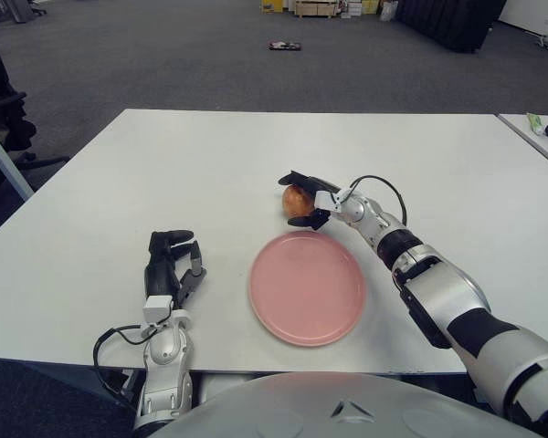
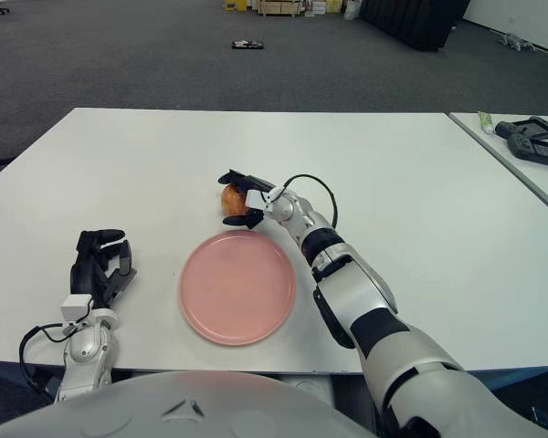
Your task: Put the apple into the plate.
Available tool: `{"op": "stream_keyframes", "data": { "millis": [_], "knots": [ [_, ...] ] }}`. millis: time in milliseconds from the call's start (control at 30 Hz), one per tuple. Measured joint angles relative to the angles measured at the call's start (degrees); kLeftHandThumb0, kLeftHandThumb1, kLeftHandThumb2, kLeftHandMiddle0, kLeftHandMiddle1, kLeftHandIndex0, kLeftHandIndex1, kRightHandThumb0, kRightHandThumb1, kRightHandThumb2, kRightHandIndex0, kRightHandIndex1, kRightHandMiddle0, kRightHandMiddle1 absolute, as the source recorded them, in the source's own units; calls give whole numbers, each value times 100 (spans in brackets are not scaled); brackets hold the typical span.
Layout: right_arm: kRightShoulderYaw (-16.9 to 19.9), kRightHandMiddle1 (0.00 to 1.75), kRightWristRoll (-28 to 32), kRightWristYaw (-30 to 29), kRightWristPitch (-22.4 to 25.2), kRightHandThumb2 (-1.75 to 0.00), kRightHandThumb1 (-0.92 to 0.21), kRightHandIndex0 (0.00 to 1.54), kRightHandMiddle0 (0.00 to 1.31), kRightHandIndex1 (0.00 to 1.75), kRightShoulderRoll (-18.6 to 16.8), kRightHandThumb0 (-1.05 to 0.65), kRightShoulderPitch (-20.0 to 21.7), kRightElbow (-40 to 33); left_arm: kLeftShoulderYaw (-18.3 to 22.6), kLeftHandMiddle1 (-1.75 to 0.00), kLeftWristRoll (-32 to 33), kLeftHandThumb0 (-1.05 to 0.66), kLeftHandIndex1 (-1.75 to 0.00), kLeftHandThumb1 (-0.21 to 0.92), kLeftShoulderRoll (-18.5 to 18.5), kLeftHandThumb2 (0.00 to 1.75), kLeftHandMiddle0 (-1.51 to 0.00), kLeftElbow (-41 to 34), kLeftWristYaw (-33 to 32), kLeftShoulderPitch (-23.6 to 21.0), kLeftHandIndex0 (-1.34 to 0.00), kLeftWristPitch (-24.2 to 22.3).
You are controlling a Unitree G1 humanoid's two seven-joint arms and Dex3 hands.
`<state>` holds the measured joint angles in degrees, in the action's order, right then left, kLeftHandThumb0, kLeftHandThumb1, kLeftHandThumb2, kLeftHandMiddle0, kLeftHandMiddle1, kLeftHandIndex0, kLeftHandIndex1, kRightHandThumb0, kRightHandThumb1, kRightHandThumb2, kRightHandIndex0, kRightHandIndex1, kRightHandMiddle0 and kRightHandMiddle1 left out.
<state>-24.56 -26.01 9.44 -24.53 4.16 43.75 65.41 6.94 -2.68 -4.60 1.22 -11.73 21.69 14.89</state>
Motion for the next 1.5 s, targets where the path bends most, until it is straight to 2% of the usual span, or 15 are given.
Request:
{"op": "stream_keyframes", "data": {
  "millis": [67, 133, 167, 233, 367, 567, 767, 967, 1133, 1267, 1500],
  "knots": [
    [37, 157, 18, 0, -43, -90, -65, 18, 13, 140, -1, -45, -9, 23, 0, -155, 0, -36, -175, 81, 0, 68, -43, -1, 0, 2, -25, 1],
    [88, 166, 51, -4, -55, -87, -67, 21, 23, 149, -2, -42, -18, 46, -1, -155, 1, -36, -175, 81, 0, 68, -43, 0, 1, 3, -25, 14],
    [112, 169, 63, -8, -57, -90, -63, 31, 28, 148, -2, -27, -24, 51, 0, -154, 2, -36, -175, 81, 0, 68, -42, 0, 1, 4, -25, 20],
    [175, 172, 80, -32, -66, -96, -56, 42, 34, 146, -2, -14, -41, 59, 1, -154, 3, -36, -175, 81, 1, 68, -42, 2, 2, 7, -25, 43],
    [290, 174, 134, -76, -130, -111, -42, 57, 43, 146, 0, -4, -85, 81, 10, -154, 7, -36, -175, 82, 2, 68, -41, 2, 2, 12, -25, 48],
    [469, 175, 263, -119, -190, -134, -26, 64, 48, 163, -2, -1, -130, 106, 24, -153, 14, -35, -175, 84, -7, 64, -40, -7, 2, 20, -24, 28],
    [562, 169, 286, -241, -281, -146, -17, 67, 57, 173, 0, -1, -168, 107, 43, -156, 15, -35, -175, 86, -11, 62, -39, -25, 1, 28, -23, -6],
    [579, 167, 276, -416, -411, -151, -13, 69, 62, 174, 21, -1, -194, 105, 52, -156, 15, -35, -175, 87, -19, 61, -39, -47, 0, 29, -22, -16],
    [586, 172, 268, -525, -510, -157, -10, 71, 61, 175, 108, -1, -234, -6, 58, -156, 13, -35, -175, 87, -28, 61, -40, -74, -6, 32, -22, -53],
    [620, 174, 270, -582, -519, -156, -11, 71, 59, 174, 177, -1, -242, -117, 67, -155, 13, -35, -175, 87, -36, 60, -40, -87, -13, 30, -22, -92],
    [802, 175, 424, -589, -519, -161, -5, 82, 60, 167, 188, -1, -321, -375, 82, -155, 13, -35, -175, 87, -43, 60, -39, -98, -24, 12, -22, -126]
  ]
}}
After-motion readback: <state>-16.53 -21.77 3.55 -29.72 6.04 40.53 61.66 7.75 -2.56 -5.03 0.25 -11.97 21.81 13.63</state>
